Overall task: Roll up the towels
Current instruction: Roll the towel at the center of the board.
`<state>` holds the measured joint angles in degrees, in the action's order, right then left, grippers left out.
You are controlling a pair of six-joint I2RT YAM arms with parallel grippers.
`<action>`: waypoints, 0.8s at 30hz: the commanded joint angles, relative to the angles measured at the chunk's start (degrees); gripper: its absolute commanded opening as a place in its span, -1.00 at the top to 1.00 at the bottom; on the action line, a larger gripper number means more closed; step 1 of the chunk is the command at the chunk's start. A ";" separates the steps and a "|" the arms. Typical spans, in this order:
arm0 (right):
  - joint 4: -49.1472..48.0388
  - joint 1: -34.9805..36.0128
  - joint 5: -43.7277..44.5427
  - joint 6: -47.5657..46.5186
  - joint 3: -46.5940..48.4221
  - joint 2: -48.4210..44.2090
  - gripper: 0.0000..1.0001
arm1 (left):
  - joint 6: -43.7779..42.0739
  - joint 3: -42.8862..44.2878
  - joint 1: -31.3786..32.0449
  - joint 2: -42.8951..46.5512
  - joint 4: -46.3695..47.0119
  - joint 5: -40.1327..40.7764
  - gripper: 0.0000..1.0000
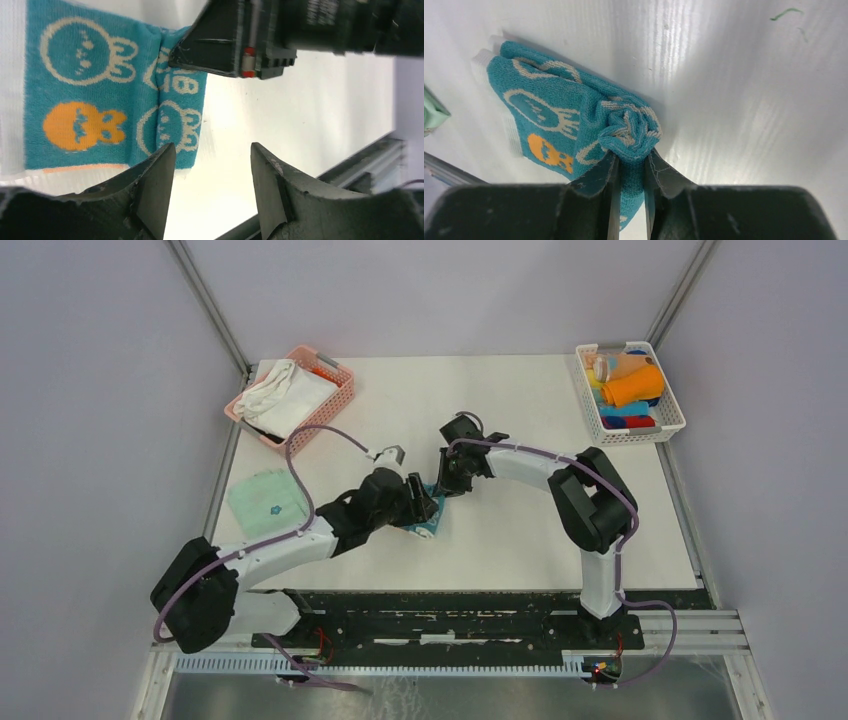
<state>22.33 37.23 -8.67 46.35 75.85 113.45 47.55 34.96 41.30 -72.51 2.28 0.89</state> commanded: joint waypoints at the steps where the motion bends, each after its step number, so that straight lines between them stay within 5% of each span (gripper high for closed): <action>1: 9.34 0.20 6.11 -2.10 3.07 -0.76 0.57 | -11.24 6.93 9.97 -0.45 -13.24 23.50 -0.28; 10: 12.55 0.30 5.58 -2.62 5.91 0.60 0.54 | -16.32 16.49 23.25 -15.32 -14.79 40.57 -0.27; 24: 12.49 0.29 3.70 -2.61 6.51 1.17 0.52 | -15.26 25.04 27.83 -32.24 -18.06 47.48 -0.19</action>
<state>33.76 37.36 -5.06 44.64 80.55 114.10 31.68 57.12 68.99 -101.58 -13.37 43.94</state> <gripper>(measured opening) 0.249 0.632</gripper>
